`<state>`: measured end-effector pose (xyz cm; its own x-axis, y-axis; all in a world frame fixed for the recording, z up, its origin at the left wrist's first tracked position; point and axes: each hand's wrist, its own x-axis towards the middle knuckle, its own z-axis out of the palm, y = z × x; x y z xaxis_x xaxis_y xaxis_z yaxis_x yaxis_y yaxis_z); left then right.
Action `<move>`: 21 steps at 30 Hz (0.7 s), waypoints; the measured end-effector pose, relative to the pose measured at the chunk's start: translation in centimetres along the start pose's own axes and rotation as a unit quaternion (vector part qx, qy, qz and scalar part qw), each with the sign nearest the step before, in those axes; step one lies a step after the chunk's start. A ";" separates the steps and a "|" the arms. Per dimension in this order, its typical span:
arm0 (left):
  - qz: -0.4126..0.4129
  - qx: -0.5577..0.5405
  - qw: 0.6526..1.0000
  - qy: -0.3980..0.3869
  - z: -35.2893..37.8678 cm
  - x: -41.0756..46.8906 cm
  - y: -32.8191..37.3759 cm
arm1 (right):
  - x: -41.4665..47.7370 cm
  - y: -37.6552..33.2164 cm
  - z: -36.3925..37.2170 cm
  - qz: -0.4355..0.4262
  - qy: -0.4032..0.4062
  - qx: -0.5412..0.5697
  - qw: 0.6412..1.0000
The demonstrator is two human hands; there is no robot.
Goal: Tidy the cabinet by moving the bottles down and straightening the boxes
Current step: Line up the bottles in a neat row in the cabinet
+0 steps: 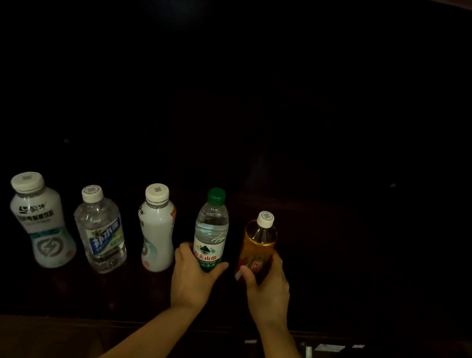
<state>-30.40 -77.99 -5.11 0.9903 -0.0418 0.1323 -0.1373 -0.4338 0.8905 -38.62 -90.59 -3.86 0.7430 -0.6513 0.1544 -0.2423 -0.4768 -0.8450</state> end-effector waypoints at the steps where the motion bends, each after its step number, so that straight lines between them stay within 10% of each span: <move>1: 0.000 -0.003 1.000 -0.003 0.0 0.0 -0.1 | 0.0 0.0 0.1 0.003 0.000 0.000 1.000; 13: 0.025 -0.017 0.997 -0.077 -5.3 -3.2 -3.6 | -2.1 -0.8 -0.5 0.002 0.068 0.067 0.995; 21: 0.018 0.001 0.998 0.061 -13.3 -3.3 -7.5 | -6.8 -6.4 1.6 -0.168 0.129 0.094 0.973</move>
<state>-32.86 -62.59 -6.42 0.9749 0.0536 0.2162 -0.1720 -0.4351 0.8838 -41.12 -82.11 -0.29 0.5730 -0.6156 0.5410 0.1235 -0.5878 -0.7996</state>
